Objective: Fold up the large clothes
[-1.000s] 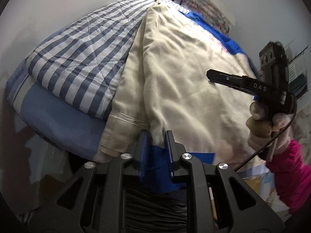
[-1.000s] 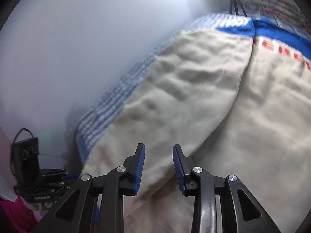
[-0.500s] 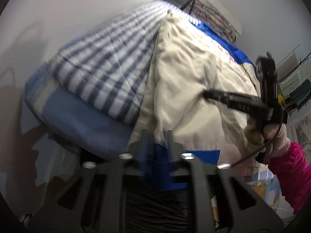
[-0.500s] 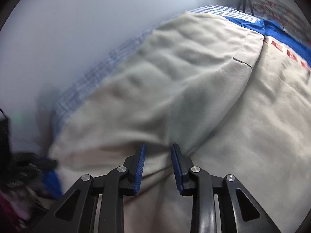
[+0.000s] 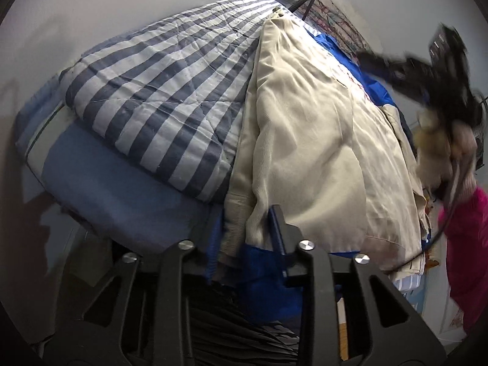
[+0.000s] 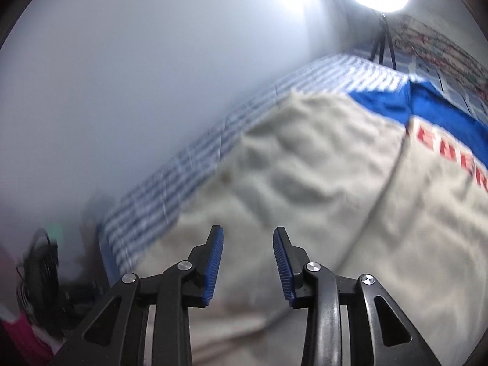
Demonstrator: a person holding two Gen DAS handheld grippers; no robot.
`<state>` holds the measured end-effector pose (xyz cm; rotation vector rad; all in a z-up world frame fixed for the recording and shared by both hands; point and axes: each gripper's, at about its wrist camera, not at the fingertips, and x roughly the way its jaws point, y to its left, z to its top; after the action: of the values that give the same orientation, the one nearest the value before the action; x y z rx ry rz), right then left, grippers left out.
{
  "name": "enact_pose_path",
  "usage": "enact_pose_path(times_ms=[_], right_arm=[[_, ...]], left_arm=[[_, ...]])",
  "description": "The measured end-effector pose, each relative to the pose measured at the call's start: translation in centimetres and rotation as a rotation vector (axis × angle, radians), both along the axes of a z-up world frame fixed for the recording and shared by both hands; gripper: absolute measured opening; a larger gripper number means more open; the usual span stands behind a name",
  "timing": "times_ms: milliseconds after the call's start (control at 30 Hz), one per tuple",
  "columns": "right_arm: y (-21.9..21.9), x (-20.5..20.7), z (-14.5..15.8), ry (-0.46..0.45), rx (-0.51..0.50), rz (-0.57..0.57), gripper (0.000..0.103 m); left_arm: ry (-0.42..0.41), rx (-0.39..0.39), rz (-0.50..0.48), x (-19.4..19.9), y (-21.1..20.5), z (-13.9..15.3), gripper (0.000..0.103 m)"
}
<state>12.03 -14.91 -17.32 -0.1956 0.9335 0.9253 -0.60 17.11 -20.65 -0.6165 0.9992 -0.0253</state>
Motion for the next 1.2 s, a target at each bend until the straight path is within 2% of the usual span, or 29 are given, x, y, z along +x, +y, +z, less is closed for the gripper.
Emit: enact_pose_path(times_ms=[167,267,500,667,733,800,1000,1100,1200], right_arm=[[4.5,5.7,2.1,0.019,0.058,-0.046,0.040],[7.6,8.9,2.5,0.022,0.050,-0.066,0.040],[15.2,16.3,-0.1,-0.002,-0.132,-0.121,0.040],[17.9,18.6,-2.7,0.000,-0.301,-0.115,0.040],[18.1,18.5,-3.0,-0.015,-0.321,-0.094,0.027],[18.8,18.5,-3.1,-0.025,-0.331,-0.068,0.001],[21.3,17.8,-2.0,-0.121,-0.358,-0.026,0.000],[22.0,17.8,-0.6,-0.123,-0.287,-0.016,0.000],[22.3,17.8,-0.4,-0.101,-0.285,0.020,0.000]], left_arm=[[-0.012,0.024,-0.012,-0.3,-0.3,0.3,0.025],[-0.018,0.022,-0.015,-0.4,-0.2,0.3,0.024],[-0.028,0.008,-0.019,-0.3,0.0,0.2,0.023],[-0.032,0.020,-0.024,-0.4,-0.2,0.2,0.023],[-0.031,0.020,-0.023,-0.4,-0.2,0.2,0.023],[-0.032,0.022,-0.025,-0.4,-0.3,0.1,0.023],[-0.034,0.028,-0.029,-0.4,-0.6,0.2,0.023],[-0.036,0.038,-0.032,-0.4,-0.8,0.3,0.023],[-0.036,0.037,-0.032,-0.4,-0.7,0.3,0.023]])
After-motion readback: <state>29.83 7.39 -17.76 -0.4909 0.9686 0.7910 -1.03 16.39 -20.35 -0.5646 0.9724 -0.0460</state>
